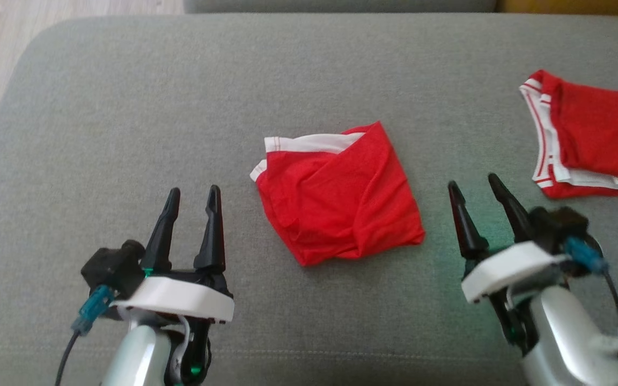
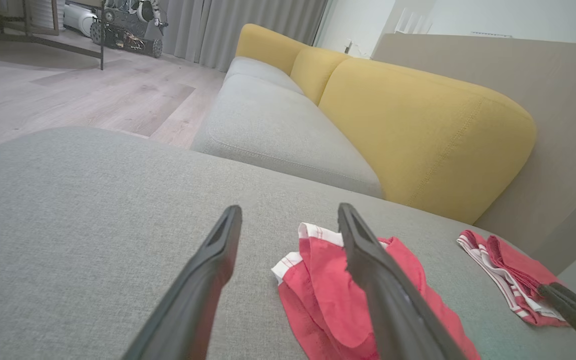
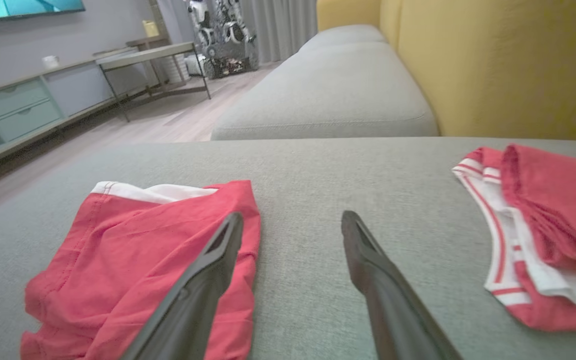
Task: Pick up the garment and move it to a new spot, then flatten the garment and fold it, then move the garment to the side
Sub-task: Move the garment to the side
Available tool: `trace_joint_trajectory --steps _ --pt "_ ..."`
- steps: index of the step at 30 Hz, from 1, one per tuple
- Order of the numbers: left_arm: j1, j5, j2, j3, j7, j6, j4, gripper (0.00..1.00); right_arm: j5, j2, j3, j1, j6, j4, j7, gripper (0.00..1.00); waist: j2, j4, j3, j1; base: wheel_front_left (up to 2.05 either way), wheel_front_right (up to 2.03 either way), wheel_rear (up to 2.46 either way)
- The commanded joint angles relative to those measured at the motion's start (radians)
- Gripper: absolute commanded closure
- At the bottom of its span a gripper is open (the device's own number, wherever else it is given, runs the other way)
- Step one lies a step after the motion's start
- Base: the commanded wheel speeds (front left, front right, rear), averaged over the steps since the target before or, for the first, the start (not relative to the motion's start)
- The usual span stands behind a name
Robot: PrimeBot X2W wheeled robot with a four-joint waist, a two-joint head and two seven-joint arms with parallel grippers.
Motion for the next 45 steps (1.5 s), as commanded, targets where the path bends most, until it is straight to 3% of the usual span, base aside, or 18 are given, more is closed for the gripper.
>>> trace_joint_trajectory --steps 1,11,25,26,27,28,34,45 --pt "-0.049 -0.002 0.007 0.025 -0.005 0.003 -0.037 0.0 0.021 -0.018 0.038 -0.06 0.007 -0.016 0.018 0.0 0.0 0.012 0.015 0.0 0.0 0.0 0.0" --pt "-0.08 -0.016 0.007 0.009 -0.005 0.007 -0.037 0.0 0.185 -0.042 0.135 -0.175 0.007 0.14 0.139 0.0 0.0 0.069 0.066 0.0 0.0 0.0 0.0" --pt "-0.113 -0.027 0.007 0.004 -0.005 0.013 -0.043 0.0 0.245 -0.063 0.228 -0.288 0.007 0.303 0.174 0.0 0.0 0.127 0.118 0.0 0.0 0.0 0.0" --pt "-0.113 -0.027 0.007 0.005 -0.005 0.013 -0.043 0.0 0.252 -0.065 0.241 -0.29 0.007 0.309 0.181 0.53 0.0 0.128 0.118 0.0 0.0 0.0 0.0" --pt "-0.112 -0.027 0.007 0.005 -0.005 0.014 -0.043 0.0 0.256 -0.068 0.253 -0.293 0.007 0.316 0.186 0.85 0.0 0.127 0.117 0.0 0.0 0.0 0.0" --pt "-0.112 -0.026 0.007 0.005 -0.005 0.013 -0.042 0.0 0.256 -0.073 0.265 -0.296 0.007 0.321 0.186 1.0 0.0 0.126 0.116 0.0 0.0 0.0 0.0" --pt "-0.115 -0.018 0.007 0.015 -0.005 0.014 -0.04 0.0 0.221 -0.111 0.298 -0.32 0.007 0.338 0.132 1.0 0.0 0.11 0.106 0.0 0.0 0.0 0.0" --pt "-0.133 0.015 0.007 0.023 -0.005 0.001 -0.065 0.0 -0.056 -0.222 0.287 -0.405 0.007 0.288 -0.031 1.0 0.0 -0.003 0.114 0.0 0.0 0.0 0.0"
